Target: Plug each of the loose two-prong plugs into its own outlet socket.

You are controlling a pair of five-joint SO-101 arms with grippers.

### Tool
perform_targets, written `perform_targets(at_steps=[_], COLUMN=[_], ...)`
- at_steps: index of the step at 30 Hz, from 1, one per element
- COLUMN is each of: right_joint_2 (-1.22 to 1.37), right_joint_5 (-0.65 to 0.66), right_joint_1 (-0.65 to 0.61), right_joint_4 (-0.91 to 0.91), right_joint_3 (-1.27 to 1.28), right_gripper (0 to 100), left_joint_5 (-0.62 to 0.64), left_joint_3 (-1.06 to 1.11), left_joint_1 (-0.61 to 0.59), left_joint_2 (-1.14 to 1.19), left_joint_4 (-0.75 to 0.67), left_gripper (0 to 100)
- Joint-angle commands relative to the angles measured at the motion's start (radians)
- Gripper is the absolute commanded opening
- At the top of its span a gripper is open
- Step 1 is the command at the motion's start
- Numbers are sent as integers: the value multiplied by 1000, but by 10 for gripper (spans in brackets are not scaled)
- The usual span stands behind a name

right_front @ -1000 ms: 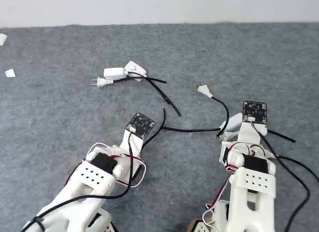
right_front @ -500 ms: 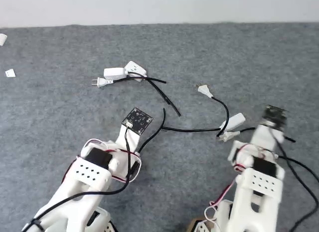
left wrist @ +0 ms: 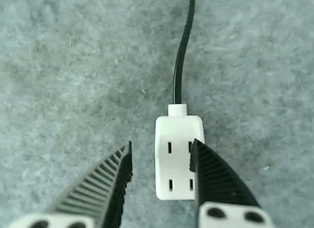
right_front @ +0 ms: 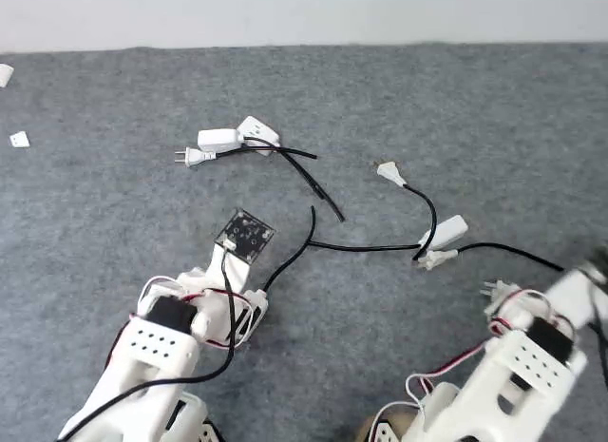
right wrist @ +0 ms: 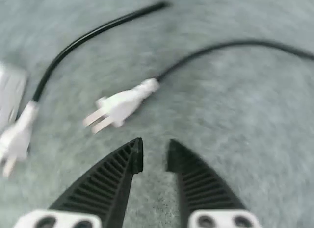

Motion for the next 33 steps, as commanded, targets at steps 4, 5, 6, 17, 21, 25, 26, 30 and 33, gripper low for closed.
perform_targets(at_steps=[4,5,6,17,21,25,26,30,33], right_joint_2=[-13,-13,-12,-12,-12,30,67,262,384], right_joint_5=[-255,-258,-259,-345,-345,-344,-341,-305,-307], right_joint_1=[48,47,36,-64,-65,-67,-67,-65,-62], right_joint_4=[-5,-24,-44,-228,-232,-265,-288,-274,-199], right_joint_3=[-37,-34,-28,-8,-5,-6,-11,-121,-221], right_gripper=[276,278,277,214,213,213,213,209,209], left_joint_5=[-40,-40,-40,-43,-43,-43,-43,-43,-43], left_joint_3=[48,56,62,99,108,108,108,110,110], left_joint_1=[-3,-3,-2,-2,-2,-2,-2,-2,-2], left_joint_2=[-117,-130,-143,-249,-270,-273,-273,-273,-273], left_joint_4=[-18,-18,-14,37,37,38,38,38,38], left_gripper=[181,181,181,181,181,181,181,181,181])
